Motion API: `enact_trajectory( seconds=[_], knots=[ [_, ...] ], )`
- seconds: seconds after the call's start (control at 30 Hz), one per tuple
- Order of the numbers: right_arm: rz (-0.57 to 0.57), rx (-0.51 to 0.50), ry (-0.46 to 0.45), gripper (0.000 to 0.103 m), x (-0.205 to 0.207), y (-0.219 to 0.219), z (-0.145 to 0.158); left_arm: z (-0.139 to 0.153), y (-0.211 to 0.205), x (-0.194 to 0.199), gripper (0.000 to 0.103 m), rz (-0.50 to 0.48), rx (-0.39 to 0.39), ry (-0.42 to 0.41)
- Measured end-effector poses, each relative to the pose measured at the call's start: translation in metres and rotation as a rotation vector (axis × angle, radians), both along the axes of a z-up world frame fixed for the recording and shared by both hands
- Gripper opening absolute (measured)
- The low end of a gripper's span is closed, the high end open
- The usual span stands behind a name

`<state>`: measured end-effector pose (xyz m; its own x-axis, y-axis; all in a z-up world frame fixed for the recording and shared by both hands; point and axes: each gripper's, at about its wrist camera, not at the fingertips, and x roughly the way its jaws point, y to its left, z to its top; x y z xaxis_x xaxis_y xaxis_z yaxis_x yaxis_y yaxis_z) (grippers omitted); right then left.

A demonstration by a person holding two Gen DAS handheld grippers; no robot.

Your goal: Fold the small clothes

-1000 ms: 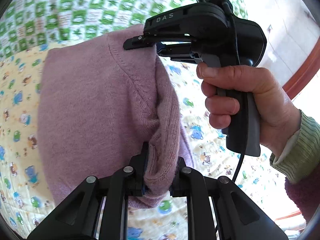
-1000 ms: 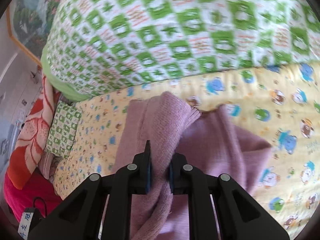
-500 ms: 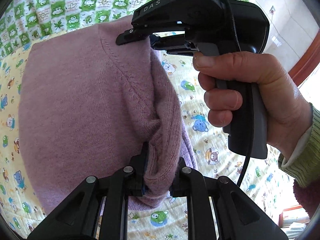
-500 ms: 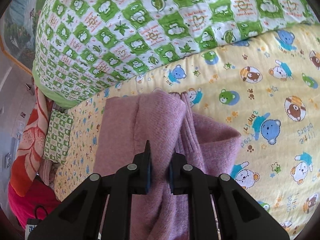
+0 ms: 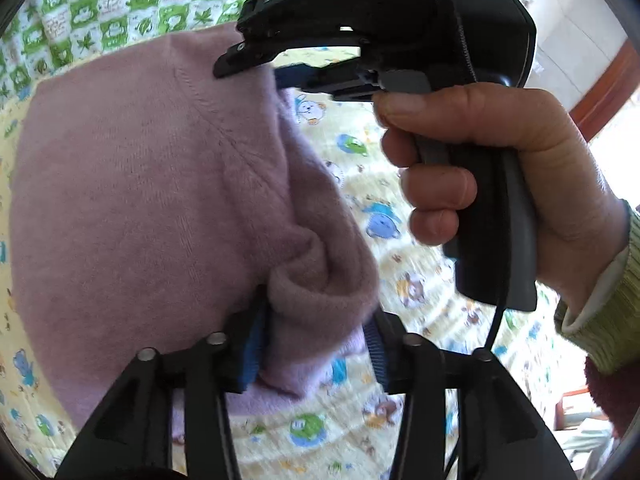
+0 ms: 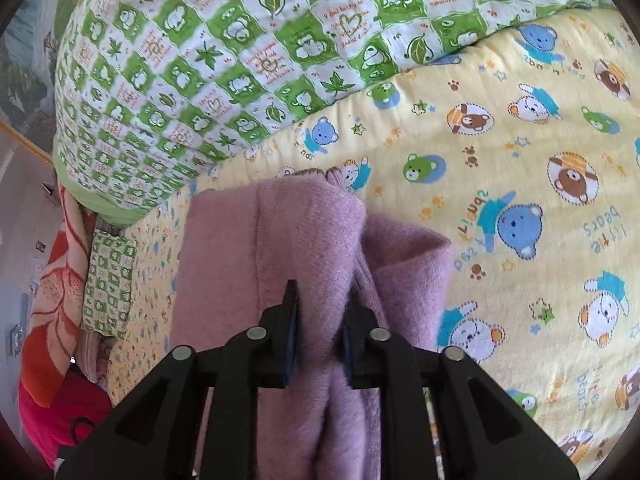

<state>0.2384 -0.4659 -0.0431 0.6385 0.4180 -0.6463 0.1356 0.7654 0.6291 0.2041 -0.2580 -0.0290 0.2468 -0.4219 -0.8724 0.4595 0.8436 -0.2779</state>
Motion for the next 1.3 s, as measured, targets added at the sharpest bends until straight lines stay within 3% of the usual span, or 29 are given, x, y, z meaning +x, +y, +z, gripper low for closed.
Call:
enact_trajectory(
  seconds=[0.07,0.2,0.27,0.4,0.53,0.67,0.8,0.87,0.9,1.03,1.13,1.23,1.3],
  knots=[
    [-0.032,-0.032,0.004,0.040,-0.012,-0.002,0.008,0.009,0.008,-0.010,0.055,-0.016,-0.015,0.004],
    [-0.069,-0.066,-0.030,0.041,-0.045,-0.003,0.026,0.025,0.038,-0.023,0.061,0.013,-0.033,-0.009],
    [-0.057,-0.068,-0.054,0.041,-0.063,0.004,0.034,0.029,0.064,-0.026,0.067,0.077,-0.038,-0.001],
    [-0.027,-0.033,-0.071,0.041,-0.090,0.021,0.037,0.022,0.114,-0.020,0.070,0.212,-0.029,0.029],
    [-0.018,-0.026,-0.035,0.041,-0.095,0.034,0.025,0.008,0.159,0.003,0.071,0.365,-0.043,0.112],
    [-0.016,0.005,0.006,0.041,-0.092,0.039,0.008,-0.008,0.183,0.026,0.072,0.441,-0.058,0.156],
    [0.009,0.003,0.022,0.041,-0.086,0.051,0.000,-0.023,0.185,0.041,0.072,0.452,-0.062,0.193],
    [0.022,-0.005,0.020,0.017,-0.083,0.055,-0.001,-0.029,0.181,0.045,0.072,0.445,-0.049,0.194],
    [0.024,0.014,0.019,0.011,-0.082,0.054,0.001,-0.028,0.177,0.049,0.072,0.440,-0.049,0.190],
    [-0.024,0.117,-0.064,0.010,-0.095,0.035,0.025,-0.022,0.167,0.051,0.078,0.417,-0.055,0.181],
    [-0.049,0.137,-0.106,0.010,-0.110,0.024,0.036,-0.026,0.150,0.059,0.079,0.392,-0.035,0.185],
    [-0.069,0.041,-0.022,0.010,-0.113,0.021,0.011,-0.035,0.138,0.062,0.080,0.360,-0.006,0.195],
    [-0.088,0.033,0.020,0.010,-0.111,0.020,-0.012,-0.041,0.132,0.067,0.081,0.352,0.002,0.203]
  ],
)
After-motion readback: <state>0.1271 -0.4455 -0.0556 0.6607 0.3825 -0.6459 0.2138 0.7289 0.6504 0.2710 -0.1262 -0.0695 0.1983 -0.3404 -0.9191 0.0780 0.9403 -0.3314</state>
